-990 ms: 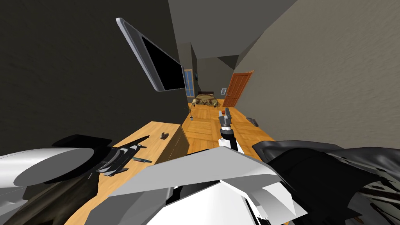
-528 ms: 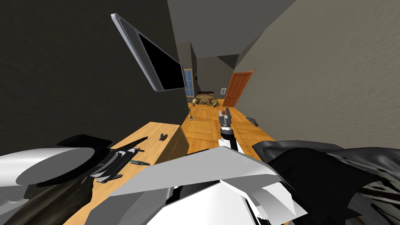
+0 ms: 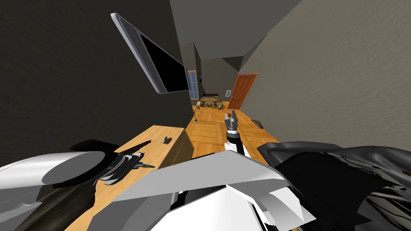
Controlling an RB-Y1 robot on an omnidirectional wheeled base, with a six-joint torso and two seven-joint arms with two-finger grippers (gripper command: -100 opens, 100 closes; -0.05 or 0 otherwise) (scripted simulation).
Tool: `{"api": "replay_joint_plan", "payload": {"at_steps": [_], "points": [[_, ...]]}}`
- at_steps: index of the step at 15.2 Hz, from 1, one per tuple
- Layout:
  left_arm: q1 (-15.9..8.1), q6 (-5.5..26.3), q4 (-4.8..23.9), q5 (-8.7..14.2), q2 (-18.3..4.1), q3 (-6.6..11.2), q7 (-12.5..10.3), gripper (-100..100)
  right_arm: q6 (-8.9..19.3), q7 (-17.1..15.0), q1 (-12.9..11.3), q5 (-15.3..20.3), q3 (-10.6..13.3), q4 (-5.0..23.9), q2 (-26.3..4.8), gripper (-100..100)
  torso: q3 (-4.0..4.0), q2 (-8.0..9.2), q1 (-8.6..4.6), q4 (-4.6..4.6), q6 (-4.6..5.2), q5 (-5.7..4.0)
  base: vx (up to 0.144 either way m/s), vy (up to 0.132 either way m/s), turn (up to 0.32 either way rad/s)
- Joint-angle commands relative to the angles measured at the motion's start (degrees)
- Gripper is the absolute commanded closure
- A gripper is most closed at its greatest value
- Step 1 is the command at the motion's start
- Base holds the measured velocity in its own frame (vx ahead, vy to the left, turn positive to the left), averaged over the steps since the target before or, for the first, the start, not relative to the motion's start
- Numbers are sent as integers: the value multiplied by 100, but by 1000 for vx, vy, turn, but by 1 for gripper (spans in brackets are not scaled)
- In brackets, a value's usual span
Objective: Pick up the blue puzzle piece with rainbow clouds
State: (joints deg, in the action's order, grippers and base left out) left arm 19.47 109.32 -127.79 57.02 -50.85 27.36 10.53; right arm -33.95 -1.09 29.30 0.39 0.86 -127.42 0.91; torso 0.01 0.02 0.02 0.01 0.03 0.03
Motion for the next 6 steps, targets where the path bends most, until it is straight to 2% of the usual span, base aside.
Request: {"api": "replay_joint_plan", "payload": {"at_steps": [1,2,3,5,6], "points": [[0,0,0,0,0,0,0,100,0,0,0,0,0,0,0,0,0,0,0,0,0,0,0,0,0],[-1,-1,0,0,0,0,0,100,0,0,0,0,0,0,0,0,-1,-1,1,0,-2,0,0,0,0],[-17,187,-163,182,-48,160,-64,100,0,0,0,0,0,0,0,0,-1,-2,1,0,-2,0,17,-4,77],[-31,320,-274,305,-83,262,-112,100,0,0,1,0,0,0,0,0,-4,-9,-2,0,-6,-3,48,0,105],[-6,207,-210,209,-48,183,-76,100,0,0,1,0,0,0,0,0,-7,-15,-1,-1,-6,-3,34,1,38]]}}
